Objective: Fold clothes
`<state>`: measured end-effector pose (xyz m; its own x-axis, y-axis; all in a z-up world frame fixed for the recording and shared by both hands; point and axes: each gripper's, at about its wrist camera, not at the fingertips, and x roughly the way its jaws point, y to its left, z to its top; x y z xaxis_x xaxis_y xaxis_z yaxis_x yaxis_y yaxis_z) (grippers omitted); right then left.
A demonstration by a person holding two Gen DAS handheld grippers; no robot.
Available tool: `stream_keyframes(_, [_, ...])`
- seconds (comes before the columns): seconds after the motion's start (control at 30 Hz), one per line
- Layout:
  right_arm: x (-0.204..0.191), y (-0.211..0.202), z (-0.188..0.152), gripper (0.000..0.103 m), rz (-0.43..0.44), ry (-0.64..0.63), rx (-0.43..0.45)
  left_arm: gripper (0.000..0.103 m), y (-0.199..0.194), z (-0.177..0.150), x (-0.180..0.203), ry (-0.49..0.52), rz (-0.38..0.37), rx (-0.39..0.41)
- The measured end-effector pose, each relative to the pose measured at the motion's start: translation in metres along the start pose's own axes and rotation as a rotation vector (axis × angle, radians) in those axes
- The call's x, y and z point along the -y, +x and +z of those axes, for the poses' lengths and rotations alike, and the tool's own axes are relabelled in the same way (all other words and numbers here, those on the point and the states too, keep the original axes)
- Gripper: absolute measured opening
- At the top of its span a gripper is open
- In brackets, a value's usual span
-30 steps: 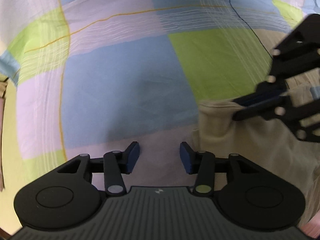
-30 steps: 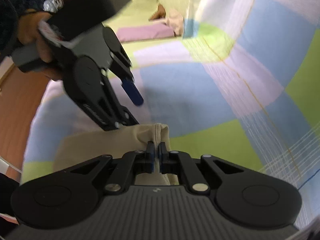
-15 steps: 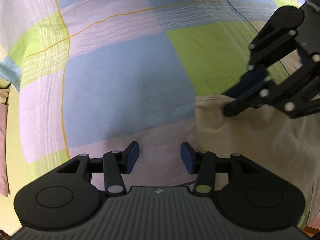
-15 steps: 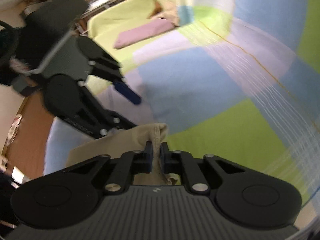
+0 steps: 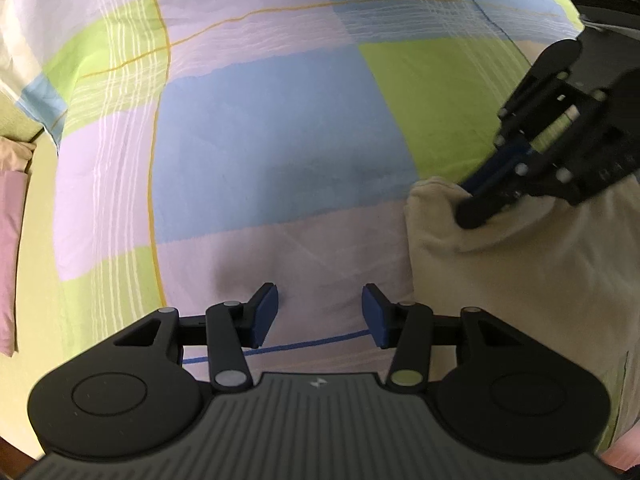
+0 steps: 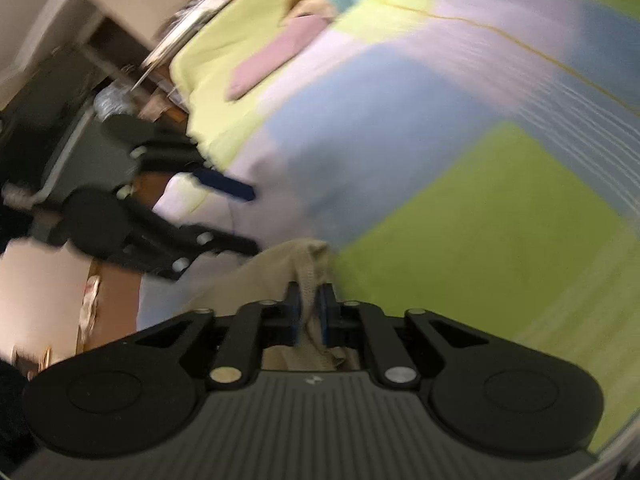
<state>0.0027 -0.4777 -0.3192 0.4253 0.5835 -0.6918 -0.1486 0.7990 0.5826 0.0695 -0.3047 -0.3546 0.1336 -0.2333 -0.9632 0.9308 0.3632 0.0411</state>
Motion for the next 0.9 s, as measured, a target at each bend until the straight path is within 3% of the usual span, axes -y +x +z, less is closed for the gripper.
stream_keyframes(0.07, [-0.012, -0.004, 0.001, 0.037, -0.045, -0.025, 0.007, 0.053, 0.000, -0.001, 0.001, -0.021, -0.023, -0.009])
stream_keyframes(0.2, [-0.027, -0.003, 0.004, 0.038, -0.049, -0.056, 0.052, 0.052, -0.004, -0.012, 0.005, -0.082, -0.059, -0.024])
stream_keyframes(0.23, [-0.031, -0.002, 0.005, 0.037, -0.057, -0.069, 0.071, 0.052, -0.005, -0.015, 0.006, -0.099, -0.064, -0.027])
stream_keyframes(0.27, [-0.033, -0.001, 0.007, 0.027, -0.060, -0.076, 0.085, 0.052, -0.006, -0.019, 0.007, -0.127, -0.078, -0.035])
stream_keyframes(0.3, [-0.034, 0.002, 0.008, 0.008, -0.068, -0.085, 0.090, 0.052, -0.006, -0.022, 0.008, -0.145, -0.094, -0.043])
stream_keyframes(0.33, [-0.037, 0.007, 0.007, 0.005, -0.090, -0.112, 0.083, 0.052, -0.006, -0.025, 0.009, -0.161, -0.108, -0.050])
stream_keyframes(0.4, [-0.039, 0.011, 0.006, 0.005, -0.100, -0.140, 0.066, 0.051, -0.008, -0.033, 0.014, -0.180, -0.130, -0.053])
stream_keyframes(0.53, [-0.047, 0.010, 0.006, 0.004, -0.031, -0.210, 0.030, 0.051, -0.016, -0.043, 0.022, -0.177, -0.120, -0.045])
stream_keyframes(0.7, [-0.043, 0.021, 0.011, 0.004, -0.115, -0.241, -0.004, 0.051, -0.008, -0.045, 0.020, -0.132, -0.039, -0.088])
stream_keyframes(0.73, [-0.043, 0.023, 0.013, 0.006, -0.146, -0.234, 0.003, 0.051, -0.007, -0.046, 0.018, -0.118, -0.012, -0.100])
stream_keyframes(0.8, [-0.045, 0.025, 0.014, 0.032, -0.214, -0.216, 0.015, 0.051, -0.007, -0.048, 0.017, -0.087, 0.035, -0.118])
stream_keyframes(0.9, [-0.046, 0.001, 0.005, 0.043, -0.301, -0.178, 0.066, 0.051, -0.013, -0.051, 0.015, -0.033, 0.099, -0.113])
